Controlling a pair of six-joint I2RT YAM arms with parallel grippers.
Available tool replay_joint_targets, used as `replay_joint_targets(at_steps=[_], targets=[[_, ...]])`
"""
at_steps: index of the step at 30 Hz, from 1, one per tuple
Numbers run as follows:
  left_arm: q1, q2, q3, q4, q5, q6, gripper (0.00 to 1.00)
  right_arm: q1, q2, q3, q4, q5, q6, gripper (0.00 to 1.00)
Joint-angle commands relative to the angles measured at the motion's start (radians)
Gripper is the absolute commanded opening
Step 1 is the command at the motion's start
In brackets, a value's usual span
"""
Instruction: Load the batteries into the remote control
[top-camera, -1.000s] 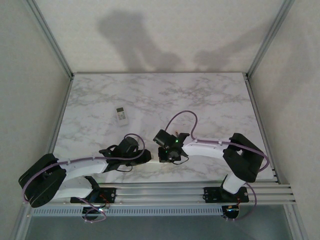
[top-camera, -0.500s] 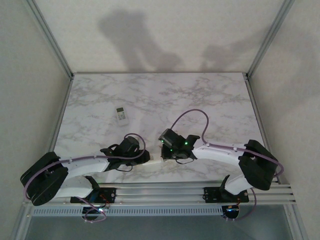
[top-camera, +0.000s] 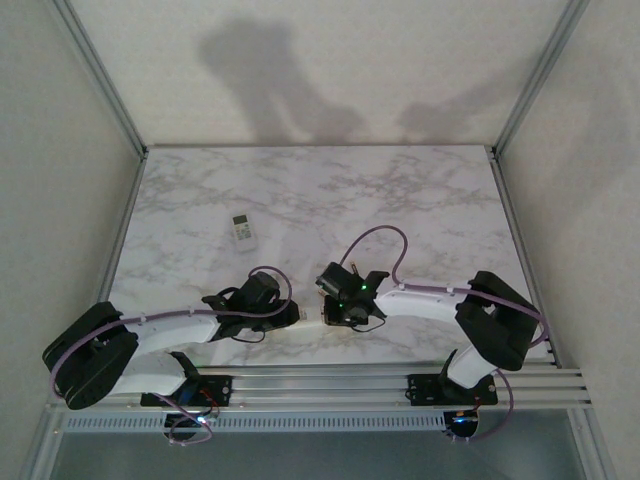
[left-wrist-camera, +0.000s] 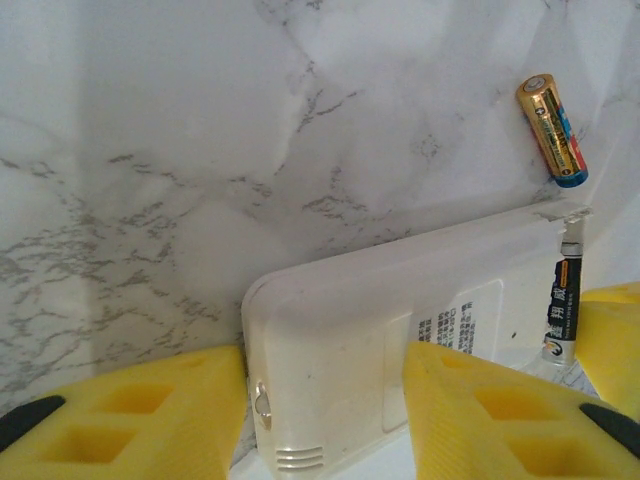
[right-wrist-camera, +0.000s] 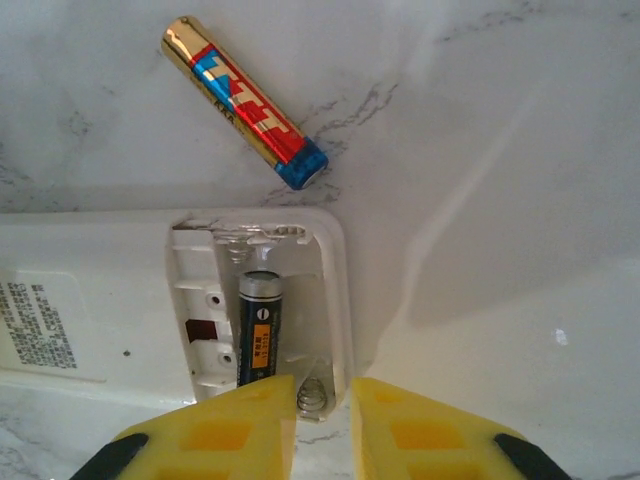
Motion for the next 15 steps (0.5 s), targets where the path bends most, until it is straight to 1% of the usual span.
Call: replay_joint_targets(at_steps=[1, 5, 10, 15], targets=[[-0.010, 0.060, -0.003, 0.069, -0.024, 0.026, 0.47, 0.004, 0.023, 0.027, 0.025, -0.028, -0.002, 0.23], [-0.010, 0.062, -0.002, 0.070, -0.025, 0.028, 0.47, 0.004, 0.002, 0.036, 0.002, -0.010, -0.005, 0.22], [-0.010, 0.059, -0.002, 0.069, -0.026, 0.027, 0.47, 0.003, -0.070, 0.033, -0.022, 0.020, -0.005, 0.22], [-0.010, 0.054, 0.001, 0.062, -0.028, 0.028, 0.47, 0.003, -0.069, 0.053, -0.042, 0.030, -0.001, 0.23]])
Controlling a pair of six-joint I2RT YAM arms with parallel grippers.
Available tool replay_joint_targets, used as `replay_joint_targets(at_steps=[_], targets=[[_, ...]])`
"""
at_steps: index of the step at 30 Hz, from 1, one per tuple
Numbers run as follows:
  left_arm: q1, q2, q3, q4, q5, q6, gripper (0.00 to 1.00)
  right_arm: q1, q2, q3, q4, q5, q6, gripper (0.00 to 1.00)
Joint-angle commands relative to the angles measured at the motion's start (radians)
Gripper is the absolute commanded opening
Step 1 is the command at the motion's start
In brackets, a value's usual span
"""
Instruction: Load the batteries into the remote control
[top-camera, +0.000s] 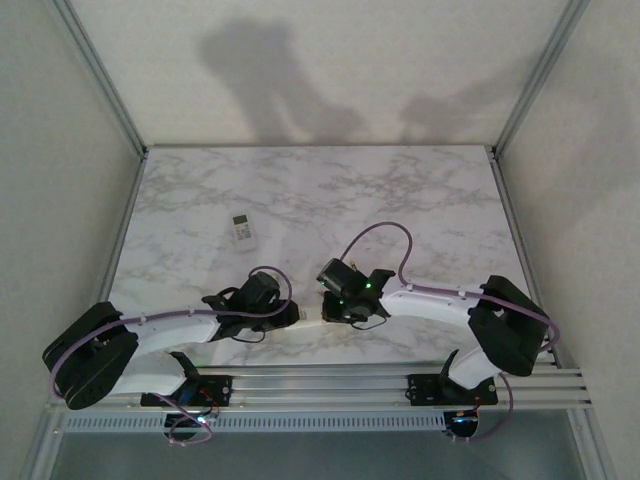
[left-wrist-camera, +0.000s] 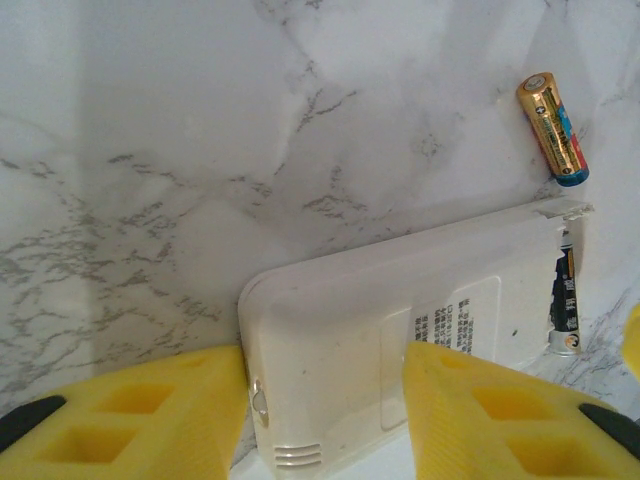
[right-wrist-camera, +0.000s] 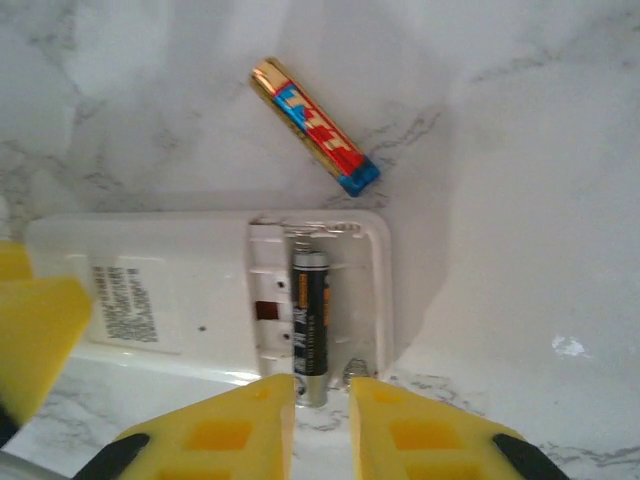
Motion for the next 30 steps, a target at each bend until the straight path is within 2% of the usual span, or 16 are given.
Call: replay_joint_targets(at_steps=[1, 6, 19, 30], targets=[[-0.011, 0.053, 0.001, 0.062, -0.028, 0.025, 0.47, 0.004, -0.004, 0.036, -0.030, 0.029, 0.008, 0.24], [-0.010, 0.053, 0.000, 0.062, -0.032, 0.025, 0.47, 0.003, 0.034, 0.040, 0.001, 0.018, 0.014, 0.24], [-0.010, 0.050, -0.003, 0.059, -0.033, 0.023, 0.47, 0.003, 0.093, 0.036, 0.032, 0.017, 0.002, 0.12], [-0.010, 0.049, -0.005, 0.057, -0.036, 0.023, 0.47, 0.004, 0.149, 0.048, 0.048, 0.053, -0.053, 0.12]])
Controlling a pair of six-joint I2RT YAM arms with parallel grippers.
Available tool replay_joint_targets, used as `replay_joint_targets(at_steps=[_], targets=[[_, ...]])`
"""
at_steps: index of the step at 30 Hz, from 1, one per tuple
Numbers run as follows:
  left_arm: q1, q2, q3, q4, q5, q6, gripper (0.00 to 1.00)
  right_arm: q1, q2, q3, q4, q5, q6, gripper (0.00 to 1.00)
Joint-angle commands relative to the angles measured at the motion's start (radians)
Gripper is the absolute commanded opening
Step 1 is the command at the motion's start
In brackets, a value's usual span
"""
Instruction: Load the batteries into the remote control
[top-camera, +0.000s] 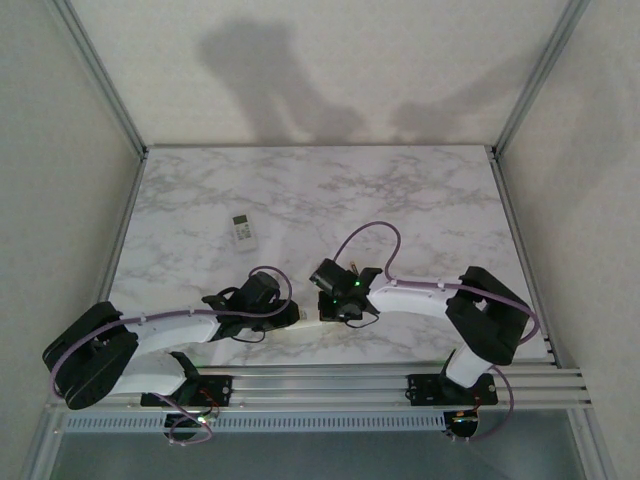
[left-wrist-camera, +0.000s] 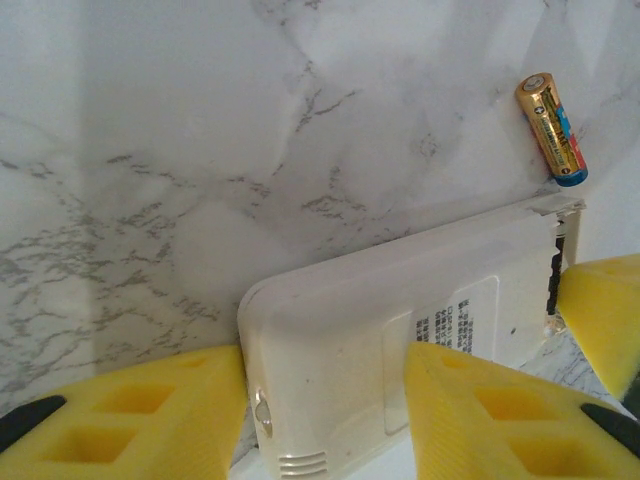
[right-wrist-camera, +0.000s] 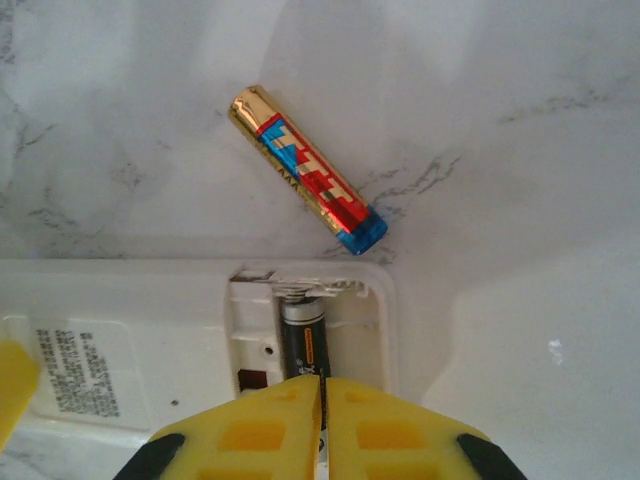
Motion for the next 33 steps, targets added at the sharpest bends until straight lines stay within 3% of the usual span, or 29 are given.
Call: replay_joint_targets(at_steps=[1, 7, 12, 17, 20, 22, 27, 33], targets=[[-0.011, 0.050, -0.008, 0.060, -0.037, 0.022, 0.47, 0.004, 0.040, 0.013, 0.028, 0.027, -0.028, 0.12], [-0.010, 0.047, -0.007, 0.058, -0.038, 0.023, 0.47, 0.004, 0.076, 0.017, 0.067, 0.014, -0.017, 0.10], [-0.010, 0.013, -0.006, 0.022, -0.085, 0.028, 0.48, 0.001, -0.048, 0.026, 0.018, 0.025, 0.002, 0.14], [-0.011, -0.076, 0.014, -0.061, -0.200, 0.046, 0.60, -0.013, -0.220, 0.054, -0.109, 0.145, -0.033, 0.24], [-0.010, -0.154, 0.029, -0.101, -0.256, 0.058, 0.68, -0.072, -0.282, 0.056, -0.152, 0.200, -0.103, 0.28], [-0.010, -0.200, 0.049, -0.143, -0.295, 0.066, 0.75, -0.142, -0.289, 0.063, -0.165, 0.174, -0.182, 0.30], [-0.010, -0.276, 0.145, -0.249, -0.338, 0.115, 0.84, -0.312, -0.165, 0.150, -0.243, 0.060, -0.406, 0.33], [-0.010, -0.267, 0.246, -0.298, -0.348, 0.186, 0.93, -0.387, 0.067, 0.310, -0.321, 0.007, -0.527, 0.33]])
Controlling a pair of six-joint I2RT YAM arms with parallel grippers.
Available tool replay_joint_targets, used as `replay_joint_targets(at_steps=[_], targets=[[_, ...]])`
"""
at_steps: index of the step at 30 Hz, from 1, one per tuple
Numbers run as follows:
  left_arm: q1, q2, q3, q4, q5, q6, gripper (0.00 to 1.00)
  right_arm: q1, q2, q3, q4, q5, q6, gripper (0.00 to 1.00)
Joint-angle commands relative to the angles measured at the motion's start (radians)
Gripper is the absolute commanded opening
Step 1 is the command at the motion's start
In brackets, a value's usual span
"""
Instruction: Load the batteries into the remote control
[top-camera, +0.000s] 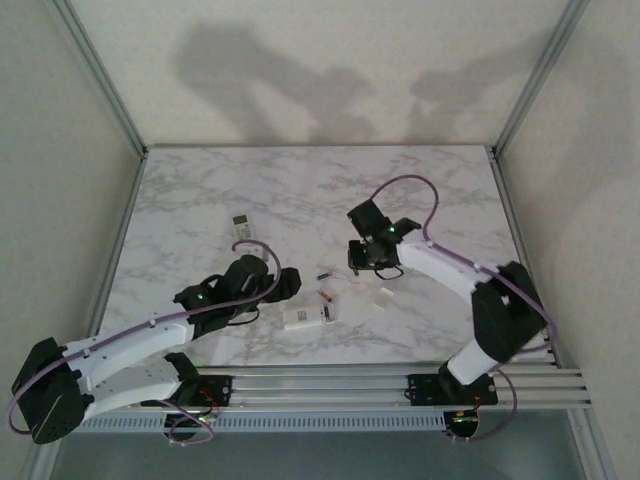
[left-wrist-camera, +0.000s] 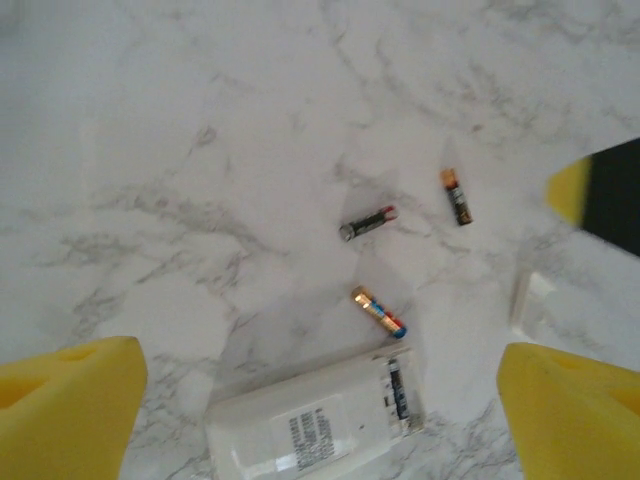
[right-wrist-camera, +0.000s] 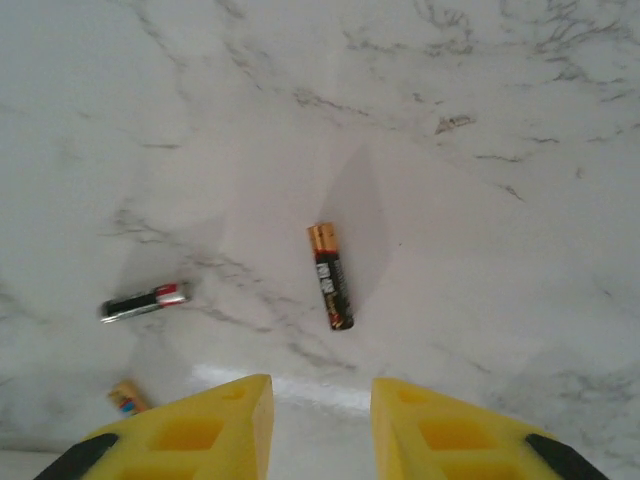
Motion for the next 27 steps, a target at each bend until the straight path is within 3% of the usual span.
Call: replay_joint_targets(at_steps=[1, 12, 17, 22, 27], targets=[[0.002, 0.004, 0.050, -0.069, -0.042, 0.057, 0.94, -0.016, 0.096, 0.085, -0.087, -0.038, -0.119, 0.33], [0.003, 0.022, 0.022, -0.036, -0.056, 0.016, 1.00, -0.063, 0.303, 0.184, -0.080, -0.050, -0.154, 0.31], [0.004, 0.032, 0.008, -0.020, -0.057, 0.005, 1.00, -0.064, 0.369, 0.196, -0.073, -0.064, -0.150, 0.21], [0.007, 0.093, 0.000, -0.057, -0.037, -0.054, 0.99, -0.063, 0.329, 0.186, -0.068, -0.065, -0.135, 0.14], [0.007, 0.083, -0.051, -0.007, 0.007, -0.089, 0.99, -0.062, 0.242, 0.183, -0.041, -0.141, -0.177, 0.22]])
